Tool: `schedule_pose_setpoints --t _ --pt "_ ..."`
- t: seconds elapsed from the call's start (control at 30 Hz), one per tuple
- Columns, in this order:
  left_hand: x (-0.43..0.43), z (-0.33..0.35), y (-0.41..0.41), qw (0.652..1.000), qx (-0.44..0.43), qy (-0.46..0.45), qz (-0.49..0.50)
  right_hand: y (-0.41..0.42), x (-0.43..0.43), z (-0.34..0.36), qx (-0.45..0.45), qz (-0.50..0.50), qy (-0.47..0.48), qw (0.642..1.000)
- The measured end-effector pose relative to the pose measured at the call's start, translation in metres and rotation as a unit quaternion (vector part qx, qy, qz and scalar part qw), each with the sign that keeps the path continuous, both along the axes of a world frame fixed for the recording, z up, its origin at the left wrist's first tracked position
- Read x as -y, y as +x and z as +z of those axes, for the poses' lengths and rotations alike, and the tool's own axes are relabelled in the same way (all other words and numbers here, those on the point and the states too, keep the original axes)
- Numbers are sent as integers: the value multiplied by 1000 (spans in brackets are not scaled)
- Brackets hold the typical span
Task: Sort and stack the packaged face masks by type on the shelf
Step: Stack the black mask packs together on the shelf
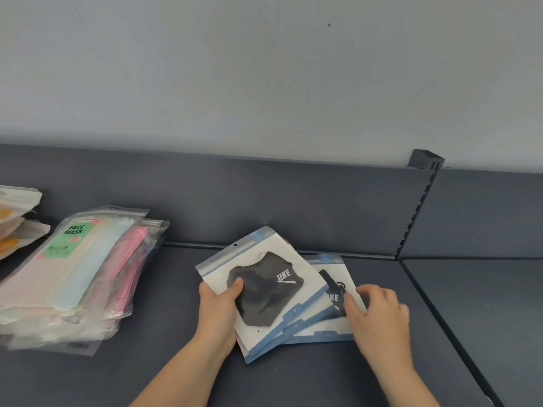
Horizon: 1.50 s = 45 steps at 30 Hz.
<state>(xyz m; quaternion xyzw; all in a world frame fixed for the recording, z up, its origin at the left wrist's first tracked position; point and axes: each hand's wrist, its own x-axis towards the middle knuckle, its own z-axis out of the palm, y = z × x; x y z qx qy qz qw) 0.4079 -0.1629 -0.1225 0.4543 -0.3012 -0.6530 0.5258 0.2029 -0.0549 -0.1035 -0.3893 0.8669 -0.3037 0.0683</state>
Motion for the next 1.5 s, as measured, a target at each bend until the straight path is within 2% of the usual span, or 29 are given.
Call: schedule_pose_setpoints --t 0.07,0.13,0.27,0.33,0.37,0.43,0.5,0.53,0.6,0.67,0.77,0.87,0.93,1.03,1.2,1.33,1.5 --pt "0 -1 -1 1000 1 3 4 -6 2 -2 6 -5 93 996" --pt "1 -1 -1 1000 6 8 1 -5 6 0 21 17 141 990" --pt "2 -2 -1 1000 21 8 -21 -4 17 0 68 54 115 990" --pt "2 -2 -2 999 40 7 -32 -9 21 2 194 50 44 979" --pt "3 -2 -2 998 47 6 -38 -12 22 7 270 36 12 962" --pt "3 -2 -2 997 51 8 -50 -18 23 15 398 13 -44 916" --pt "3 -1 -1 997 48 11 -64 -22 24 17 486 0 -78 871" --pt "2 1 0 996 46 10 -72 -22 23 17 489 6 -77 869" --pt "-1 4 1 996 37 4 -86 -23 20 13 455 21 -54 889" --pt "-3 6 1 996 25 1 -86 -33 17 6 403 21 -81 911" --pt "-4 6 2 998 14 -5 -68 -61 11 13 271 -47 -214 937" --pt "-4 6 2 998 15 -18 -57 -87 -4 40 201 -103 -347 911" --pt "-4 8 1 998 10 -29 -56 -99 -14 51 233 -108 -385 886" --pt "-4 13 -4 995 16 -56 -79 -101 -16 52 304 -76 -392 865" --pt "-9 38 -22 982 22 -132 -137 -64 1 31 291 7 -350 890" --pt "-14 57 -36 970 43 -188 -147 -41 13 27 318 40 -355 878" --pt "-15 67 -45 955 56 -242 -164 -35 12 32 304 50 -386 870"
